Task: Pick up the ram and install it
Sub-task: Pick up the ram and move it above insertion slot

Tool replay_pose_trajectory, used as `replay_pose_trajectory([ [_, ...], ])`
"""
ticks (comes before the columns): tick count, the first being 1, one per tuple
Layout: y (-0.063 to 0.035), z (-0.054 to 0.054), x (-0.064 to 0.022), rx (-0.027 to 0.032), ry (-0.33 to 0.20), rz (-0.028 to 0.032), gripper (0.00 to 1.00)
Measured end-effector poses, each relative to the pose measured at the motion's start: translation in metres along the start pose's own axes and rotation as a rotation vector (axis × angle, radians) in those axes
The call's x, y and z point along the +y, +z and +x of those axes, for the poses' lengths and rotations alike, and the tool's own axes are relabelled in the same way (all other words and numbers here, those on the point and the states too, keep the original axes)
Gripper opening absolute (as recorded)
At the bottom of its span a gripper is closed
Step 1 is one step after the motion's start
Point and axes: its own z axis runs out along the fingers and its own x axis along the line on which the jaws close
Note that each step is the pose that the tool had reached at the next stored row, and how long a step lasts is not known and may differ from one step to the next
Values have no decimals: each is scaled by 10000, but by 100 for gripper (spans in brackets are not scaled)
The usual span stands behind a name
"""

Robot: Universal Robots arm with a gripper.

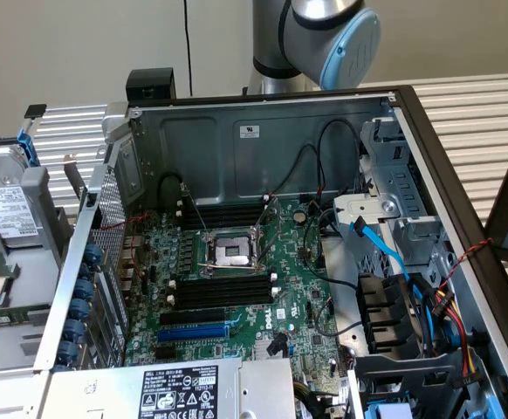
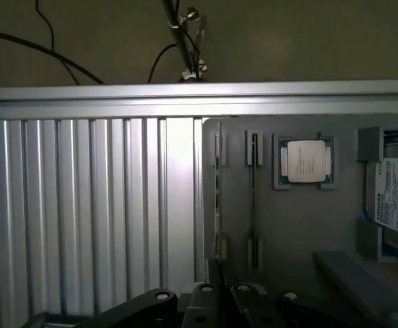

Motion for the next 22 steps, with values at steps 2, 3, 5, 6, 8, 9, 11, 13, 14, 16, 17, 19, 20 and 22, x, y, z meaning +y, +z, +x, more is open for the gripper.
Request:
replay_pose_trajectory([
  [2,-89,7,-6,1,44,-2,12],
  [3,-135,12,-10,2,58,-3,12],
  [5,-223,21,-19,3,79,-5,12],
  [6,-272,26,-24,3,90,-7,12],
  [8,-361,35,-34,4,108,-8,12],
  [9,-404,40,-39,4,117,-9,12],
  [11,-496,51,-48,6,136,-14,12],
  [13,-586,61,-55,6,162,-20,12],
  [14,-630,66,-58,7,178,-23,12],
  [16,-719,78,-65,7,202,-27,12],
  [17,-767,84,-68,8,214,-31,12],
  [19,-856,105,-73,8,223,-36,12],
  [20,-895,113,-74,9,222,-37,12],
  [22,-902,113,-73,7,224,-28,12],
])
